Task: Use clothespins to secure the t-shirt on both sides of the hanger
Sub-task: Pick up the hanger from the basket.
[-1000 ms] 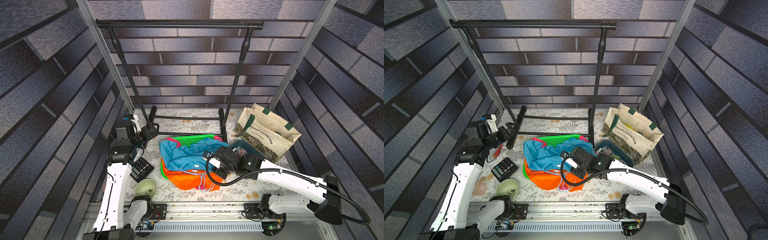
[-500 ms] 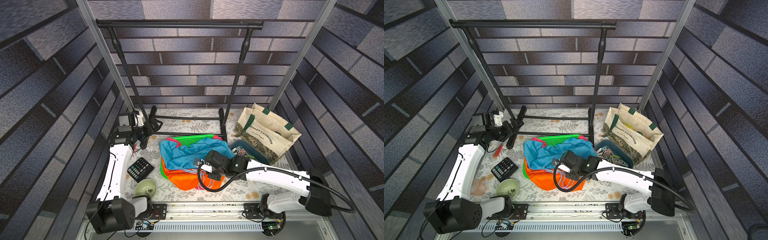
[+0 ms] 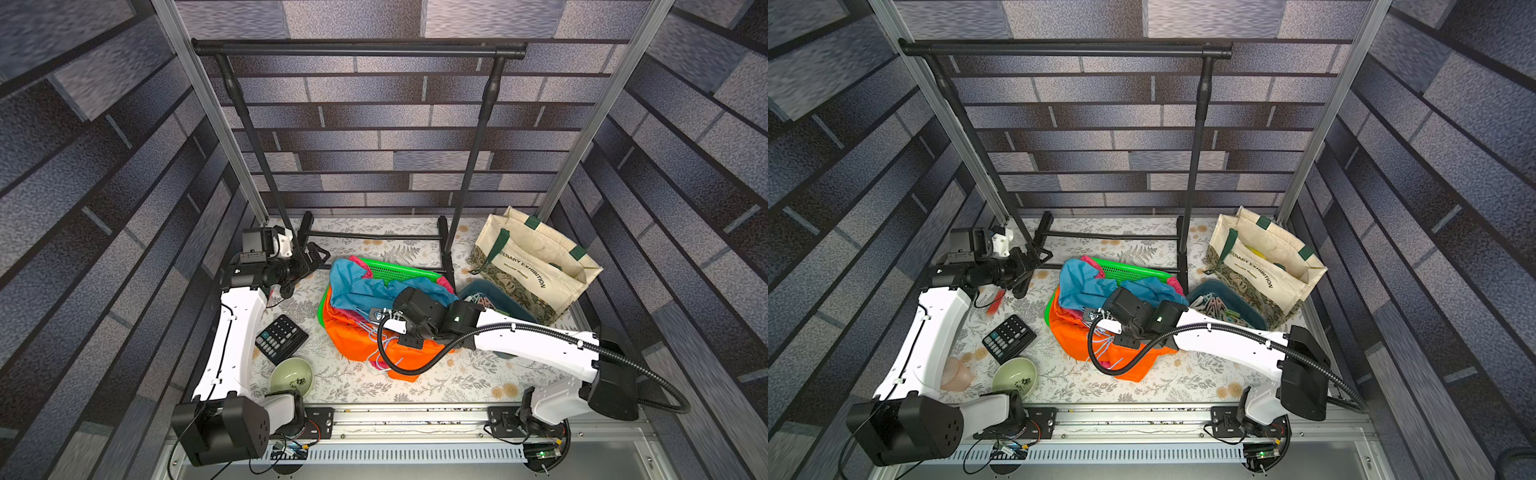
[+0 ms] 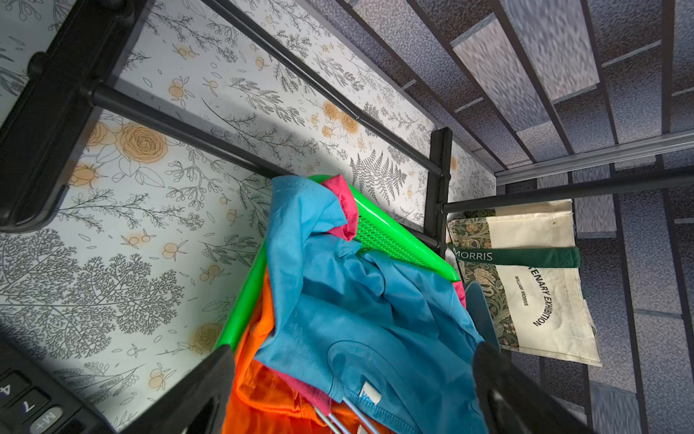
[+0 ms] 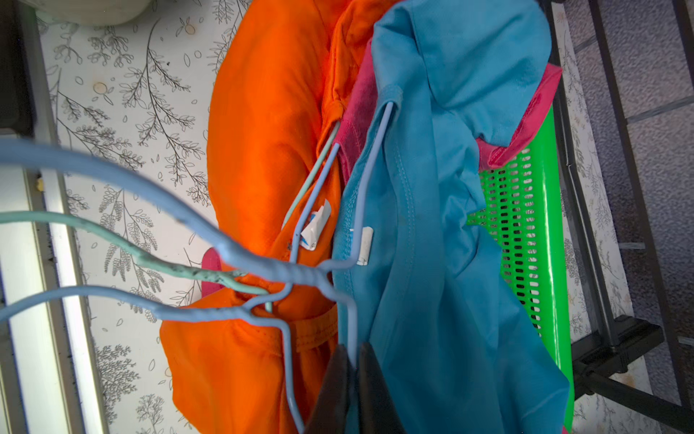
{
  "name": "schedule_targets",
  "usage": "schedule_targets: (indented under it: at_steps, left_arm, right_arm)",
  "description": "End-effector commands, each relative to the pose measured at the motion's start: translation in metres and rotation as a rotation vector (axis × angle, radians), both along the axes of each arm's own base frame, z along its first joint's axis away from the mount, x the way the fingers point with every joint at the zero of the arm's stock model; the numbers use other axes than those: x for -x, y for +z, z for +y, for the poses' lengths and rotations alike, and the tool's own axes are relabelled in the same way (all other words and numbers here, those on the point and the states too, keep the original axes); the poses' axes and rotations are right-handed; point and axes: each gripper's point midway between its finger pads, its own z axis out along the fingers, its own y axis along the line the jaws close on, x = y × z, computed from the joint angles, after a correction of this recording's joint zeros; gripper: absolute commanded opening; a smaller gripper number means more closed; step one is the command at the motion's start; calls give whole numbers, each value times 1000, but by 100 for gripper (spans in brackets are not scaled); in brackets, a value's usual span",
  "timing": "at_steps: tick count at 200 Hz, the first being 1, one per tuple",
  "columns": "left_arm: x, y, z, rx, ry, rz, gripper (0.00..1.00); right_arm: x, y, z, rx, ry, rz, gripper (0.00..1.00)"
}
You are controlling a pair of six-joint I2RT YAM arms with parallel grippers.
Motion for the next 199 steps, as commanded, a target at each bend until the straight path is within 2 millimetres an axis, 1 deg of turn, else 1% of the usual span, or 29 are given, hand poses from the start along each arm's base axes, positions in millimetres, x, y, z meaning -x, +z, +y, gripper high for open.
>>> schedule_targets:
  at_steps: [1, 15, 38, 57, 95, 117, 136, 194, 199]
  left_arm:
    - [9, 22, -3, -56, -31, -61, 100]
    - [11, 24, -4, -74, -36, -64, 100]
    - [15, 28, -9, -94, -49, -70, 100]
    - [19, 33, -17, -109, -76, -79, 100]
    - [28, 46, -27, -151, -115, -119, 100]
    - [34, 54, -37, -145, -157, -151, 100]
    - [41, 58, -48, -148, -210, -162, 100]
    - [69, 54, -79, -142, -369, -171, 100]
    - [71, 54, -84, -141, -390, -175, 98]
  right_arm:
    - [1, 27, 7, -83, 13, 51, 3]
    - [-1, 35, 5, -107, 6, 89, 0]
    - [-1, 48, 2, -149, 6, 143, 0]
    - [-1, 60, 0, -197, 10, 182, 0]
    - [-11, 89, -5, -342, -5, 267, 0]
    - [-15, 97, -3, -403, -1, 326, 0]
    - [-17, 102, -2, -441, 4, 376, 0]
    - [-29, 120, -5, -568, 27, 581, 0]
    - [-29, 121, -5, -572, 27, 595, 0]
